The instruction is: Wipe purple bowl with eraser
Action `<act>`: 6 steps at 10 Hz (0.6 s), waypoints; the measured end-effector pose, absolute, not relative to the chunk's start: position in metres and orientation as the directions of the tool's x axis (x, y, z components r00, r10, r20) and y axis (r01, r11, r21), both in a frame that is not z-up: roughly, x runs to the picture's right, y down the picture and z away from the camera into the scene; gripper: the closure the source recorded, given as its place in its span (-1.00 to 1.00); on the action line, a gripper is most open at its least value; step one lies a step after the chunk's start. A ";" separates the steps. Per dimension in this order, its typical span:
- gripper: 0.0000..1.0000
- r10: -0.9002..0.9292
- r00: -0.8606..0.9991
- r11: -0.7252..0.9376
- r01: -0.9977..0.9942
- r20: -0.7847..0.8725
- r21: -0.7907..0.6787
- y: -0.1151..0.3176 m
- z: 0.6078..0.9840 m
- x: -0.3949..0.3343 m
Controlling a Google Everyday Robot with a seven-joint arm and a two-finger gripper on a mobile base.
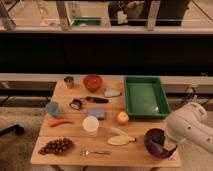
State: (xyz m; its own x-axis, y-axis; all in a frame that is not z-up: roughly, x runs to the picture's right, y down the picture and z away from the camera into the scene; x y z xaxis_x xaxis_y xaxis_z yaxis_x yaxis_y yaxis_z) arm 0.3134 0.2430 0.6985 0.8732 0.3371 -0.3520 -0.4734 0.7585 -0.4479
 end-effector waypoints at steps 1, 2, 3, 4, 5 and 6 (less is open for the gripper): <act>1.00 0.332 0.881 0.763 -0.461 -0.337 -0.453 0.240 0.703 0.305; 1.00 0.330 0.885 0.766 -0.454 -0.327 -0.456 0.238 0.706 0.300; 1.00 0.333 0.886 0.766 -0.453 -0.321 -0.456 0.238 0.708 0.298; 1.00 0.345 0.888 0.768 -0.453 -0.302 -0.453 0.236 0.708 0.296; 1.00 0.358 0.888 0.769 -0.456 -0.289 -0.447 0.235 0.704 0.295; 1.00 0.380 0.885 0.773 -0.464 -0.270 -0.432 0.233 0.697 0.296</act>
